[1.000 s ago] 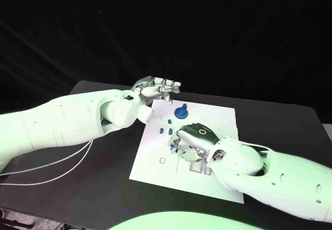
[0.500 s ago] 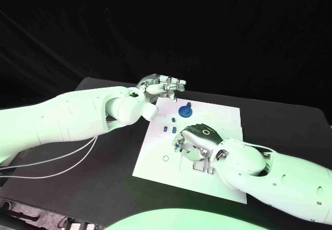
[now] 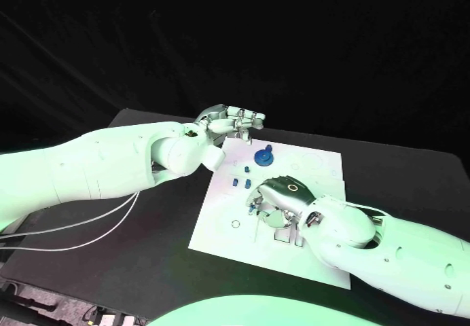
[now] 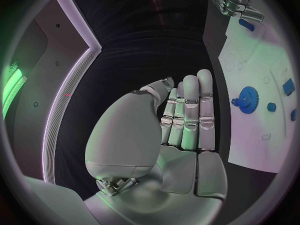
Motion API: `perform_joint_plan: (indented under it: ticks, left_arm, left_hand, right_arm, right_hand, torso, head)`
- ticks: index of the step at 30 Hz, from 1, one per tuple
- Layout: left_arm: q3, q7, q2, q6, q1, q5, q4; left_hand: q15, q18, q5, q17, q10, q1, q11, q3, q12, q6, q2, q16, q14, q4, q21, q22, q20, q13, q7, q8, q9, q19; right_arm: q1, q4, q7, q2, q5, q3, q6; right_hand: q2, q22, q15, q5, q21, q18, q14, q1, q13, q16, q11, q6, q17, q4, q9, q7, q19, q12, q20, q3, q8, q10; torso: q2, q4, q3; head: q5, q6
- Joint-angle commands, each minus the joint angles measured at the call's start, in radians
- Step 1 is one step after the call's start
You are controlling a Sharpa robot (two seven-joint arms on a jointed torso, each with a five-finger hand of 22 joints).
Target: Assemble the parts on the task board
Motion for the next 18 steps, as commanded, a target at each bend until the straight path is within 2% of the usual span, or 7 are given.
perform_joint_plan:
  ticks: [1, 18]
  left_arm:
    - [0.001, 0.004, 0.0, 0.02, 0.0, 0.004, 0.003]
    - [0.001, 0.0, -0.004, 0.025, 0.001, 0.004, 0.004]
  left_hand:
    - [0.0, 0.014, -0.002, -0.001, -0.006, 0.006, -0.003, -0.001, 0.007, -0.009, -0.004, -0.007, -0.005, -0.003, -0.005, -0.001, 0.005, -0.001, -0.001, -0.004, 0.0, 0.0]
    - [0.001, 0.014, -0.002, -0.002, -0.009, 0.005, -0.001, -0.002, 0.008, -0.011, -0.004, -0.008, -0.006, -0.003, -0.007, -0.002, 0.006, -0.002, 0.0, -0.003, 0.0, 0.0]
  right_arm:
    - [-0.001, -0.002, 0.009, 0.001, -0.011, 0.0, 0.011]
    - [-0.005, 0.0, 0.01, -0.004, -0.006, -0.001, 0.023]
  right_hand:
    - [0.002, 0.078, -0.003, 0.001, -0.001, -0.017, 0.052, -0.011, -0.001, 0.003, -0.001, -0.003, -0.002, -0.006, 0.001, 0.006, 0.0, -0.006, 0.001, -0.001, 0.006, -0.004]
    - [0.001, 0.079, -0.003, 0.001, -0.001, -0.017, 0.051, -0.013, -0.001, 0.003, -0.001, -0.002, -0.003, -0.006, 0.001, 0.006, -0.001, -0.006, 0.002, -0.002, 0.006, -0.004]
  torso:
    - [0.0, -0.0005, -0.0004]
    - [-0.001, -0.001, 0.0001]
  head:
    - [0.001, -0.003]
    - [0.002, -0.012]
